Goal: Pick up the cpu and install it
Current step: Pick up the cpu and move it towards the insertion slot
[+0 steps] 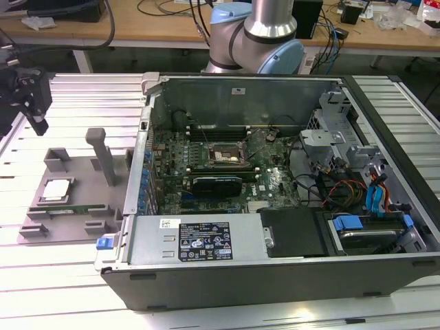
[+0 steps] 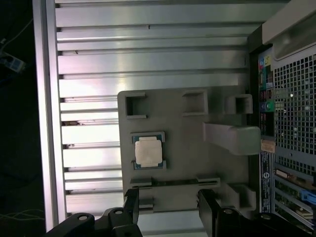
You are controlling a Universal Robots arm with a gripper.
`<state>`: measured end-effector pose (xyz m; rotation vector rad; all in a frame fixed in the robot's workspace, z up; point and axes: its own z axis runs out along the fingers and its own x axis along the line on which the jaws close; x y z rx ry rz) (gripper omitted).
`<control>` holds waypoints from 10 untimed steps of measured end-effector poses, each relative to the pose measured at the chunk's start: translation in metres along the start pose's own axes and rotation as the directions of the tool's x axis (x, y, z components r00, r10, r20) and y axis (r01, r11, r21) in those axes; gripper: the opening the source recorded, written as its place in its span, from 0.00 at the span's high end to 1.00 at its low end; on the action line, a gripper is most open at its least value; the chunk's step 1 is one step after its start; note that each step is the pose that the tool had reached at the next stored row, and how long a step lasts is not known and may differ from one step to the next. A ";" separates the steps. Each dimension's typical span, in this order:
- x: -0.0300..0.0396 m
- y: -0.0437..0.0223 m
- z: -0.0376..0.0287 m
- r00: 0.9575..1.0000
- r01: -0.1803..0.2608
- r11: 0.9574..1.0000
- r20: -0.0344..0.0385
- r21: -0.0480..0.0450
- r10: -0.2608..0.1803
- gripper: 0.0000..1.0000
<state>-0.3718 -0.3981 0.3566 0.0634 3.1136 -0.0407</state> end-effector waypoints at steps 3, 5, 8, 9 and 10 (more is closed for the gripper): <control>0.0001 0.0001 0.0031 1.000 0.000 1.000 0.000 0.000 0.000 0.40; 0.0001 0.0001 0.0051 1.000 0.000 1.000 0.000 0.000 0.000 0.40; 0.0003 0.0002 0.0090 1.000 0.000 1.000 0.000 0.000 0.000 0.40; 0.0003 0.0002 0.0095 1.000 0.000 1.000 0.000 0.000 0.000 0.40; 0.0003 0.0002 0.0101 1.000 0.000 1.000 0.000 0.000 0.000 0.40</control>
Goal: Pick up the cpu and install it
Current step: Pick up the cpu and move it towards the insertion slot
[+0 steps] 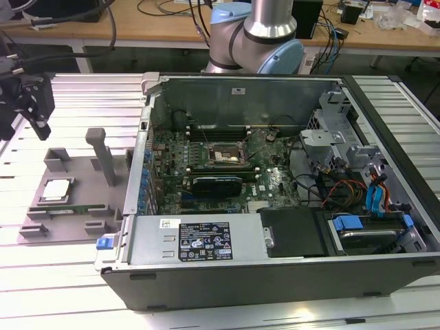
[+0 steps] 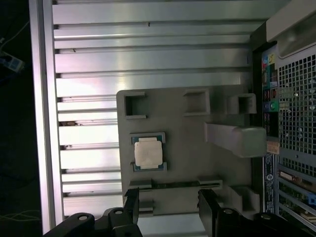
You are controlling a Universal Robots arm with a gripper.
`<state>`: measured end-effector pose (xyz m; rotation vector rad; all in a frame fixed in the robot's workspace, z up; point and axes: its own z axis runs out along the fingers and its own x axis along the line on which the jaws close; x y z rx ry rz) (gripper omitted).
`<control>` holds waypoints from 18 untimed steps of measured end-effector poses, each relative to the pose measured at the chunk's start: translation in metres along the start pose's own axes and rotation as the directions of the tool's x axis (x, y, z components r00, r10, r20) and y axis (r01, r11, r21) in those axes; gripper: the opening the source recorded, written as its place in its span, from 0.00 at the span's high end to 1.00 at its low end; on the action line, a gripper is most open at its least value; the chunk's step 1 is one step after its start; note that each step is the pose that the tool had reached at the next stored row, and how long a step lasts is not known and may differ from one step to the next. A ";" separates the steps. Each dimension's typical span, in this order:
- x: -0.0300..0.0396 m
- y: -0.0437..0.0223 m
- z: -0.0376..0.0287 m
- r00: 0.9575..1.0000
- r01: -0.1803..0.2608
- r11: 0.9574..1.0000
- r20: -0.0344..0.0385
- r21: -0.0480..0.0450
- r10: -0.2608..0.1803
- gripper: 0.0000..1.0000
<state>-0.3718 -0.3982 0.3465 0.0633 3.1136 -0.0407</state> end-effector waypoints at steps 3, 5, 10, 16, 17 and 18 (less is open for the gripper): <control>0.0001 0.0001 0.0030 1.000 0.000 1.000 0.000 0.000 0.000 0.40; 0.0001 0.0001 0.0048 1.000 0.000 1.000 0.000 0.000 0.000 0.40; 0.0003 0.0002 0.0085 1.000 0.000 1.000 0.000 0.000 0.000 0.40; 0.0003 0.0003 0.0118 1.000 0.000 1.000 0.000 0.000 0.000 0.40; 0.0003 0.0003 0.0124 1.000 0.000 1.000 0.000 0.000 0.000 0.40; 0.0004 0.0003 0.0131 1.000 0.000 1.000 0.000 0.000 0.000 0.40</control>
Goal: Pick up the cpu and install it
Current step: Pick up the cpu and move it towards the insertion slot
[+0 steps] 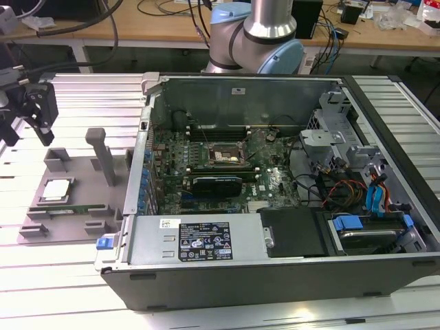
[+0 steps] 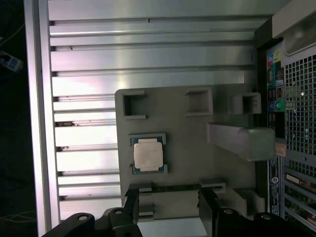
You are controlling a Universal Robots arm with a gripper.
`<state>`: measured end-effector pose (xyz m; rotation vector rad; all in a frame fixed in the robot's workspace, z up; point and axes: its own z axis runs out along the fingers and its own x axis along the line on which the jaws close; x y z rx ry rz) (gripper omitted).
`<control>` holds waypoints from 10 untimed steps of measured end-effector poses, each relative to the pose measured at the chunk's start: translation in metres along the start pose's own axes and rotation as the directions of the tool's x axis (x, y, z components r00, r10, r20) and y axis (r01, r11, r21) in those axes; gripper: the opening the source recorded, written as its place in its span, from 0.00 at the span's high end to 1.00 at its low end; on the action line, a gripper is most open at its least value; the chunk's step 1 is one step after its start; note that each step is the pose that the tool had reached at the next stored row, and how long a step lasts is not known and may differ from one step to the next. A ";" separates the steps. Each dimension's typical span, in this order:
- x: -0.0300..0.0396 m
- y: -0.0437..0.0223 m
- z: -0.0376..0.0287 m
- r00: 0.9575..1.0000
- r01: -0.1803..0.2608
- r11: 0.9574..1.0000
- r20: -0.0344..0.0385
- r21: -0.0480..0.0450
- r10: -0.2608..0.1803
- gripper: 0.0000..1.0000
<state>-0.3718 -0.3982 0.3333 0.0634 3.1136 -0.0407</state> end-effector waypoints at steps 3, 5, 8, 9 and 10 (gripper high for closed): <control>0.0001 0.0001 0.0026 1.000 0.000 1.000 0.000 0.000 0.000 0.40; 0.0001 0.0001 0.0037 1.000 0.000 1.000 0.000 0.000 0.000 0.40; 0.0002 0.0002 0.0064 1.000 0.000 1.000 0.000 0.000 0.000 0.40; 0.0002 0.0002 0.0077 1.000 0.000 1.000 0.000 0.000 0.000 0.40; 0.0002 0.0002 0.0090 1.000 0.000 1.000 0.000 0.000 0.000 0.40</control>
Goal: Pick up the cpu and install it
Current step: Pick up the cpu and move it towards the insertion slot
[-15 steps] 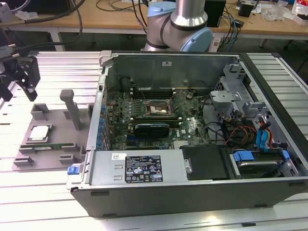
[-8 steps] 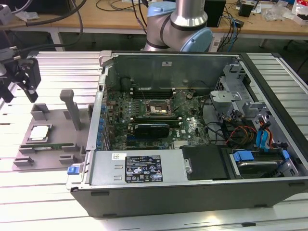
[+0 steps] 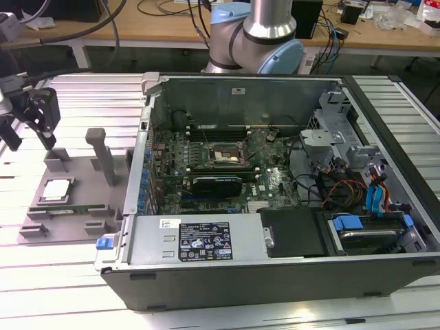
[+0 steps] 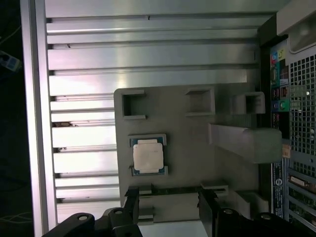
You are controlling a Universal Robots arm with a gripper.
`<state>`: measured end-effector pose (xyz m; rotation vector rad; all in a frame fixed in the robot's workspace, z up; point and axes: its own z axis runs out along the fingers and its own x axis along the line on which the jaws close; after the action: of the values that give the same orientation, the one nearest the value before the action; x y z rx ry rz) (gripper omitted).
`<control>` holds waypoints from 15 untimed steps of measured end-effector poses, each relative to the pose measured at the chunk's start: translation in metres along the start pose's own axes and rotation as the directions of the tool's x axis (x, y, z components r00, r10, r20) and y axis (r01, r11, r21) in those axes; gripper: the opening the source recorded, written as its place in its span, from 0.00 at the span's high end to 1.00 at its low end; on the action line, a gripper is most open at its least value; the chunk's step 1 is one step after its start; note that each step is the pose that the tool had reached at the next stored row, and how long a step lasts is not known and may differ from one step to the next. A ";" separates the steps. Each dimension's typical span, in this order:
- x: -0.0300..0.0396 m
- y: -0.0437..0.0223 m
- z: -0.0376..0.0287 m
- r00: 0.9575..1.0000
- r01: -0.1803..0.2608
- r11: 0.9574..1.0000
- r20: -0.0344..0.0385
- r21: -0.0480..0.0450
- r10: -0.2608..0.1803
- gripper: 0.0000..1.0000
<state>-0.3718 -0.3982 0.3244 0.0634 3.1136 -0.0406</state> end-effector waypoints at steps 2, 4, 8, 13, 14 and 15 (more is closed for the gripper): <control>0.0000 0.0000 0.0018 1.000 0.000 1.000 0.000 0.000 0.000 0.40; 0.0001 0.0001 0.0038 1.000 0.000 1.000 0.000 0.000 0.000 0.40; 0.0002 0.0002 0.0066 1.000 0.000 1.000 0.000 0.000 0.000 0.40; 0.0003 0.0003 0.0105 1.000 0.000 1.000 0.000 0.000 0.000 0.40; 0.0003 0.0003 0.0112 1.000 0.000 1.000 0.000 0.000 0.000 0.40; 0.0003 0.0003 0.0117 1.000 0.000 1.000 0.000 0.000 0.000 0.40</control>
<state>-0.3718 -0.3982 0.3127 0.0633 3.1136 -0.0406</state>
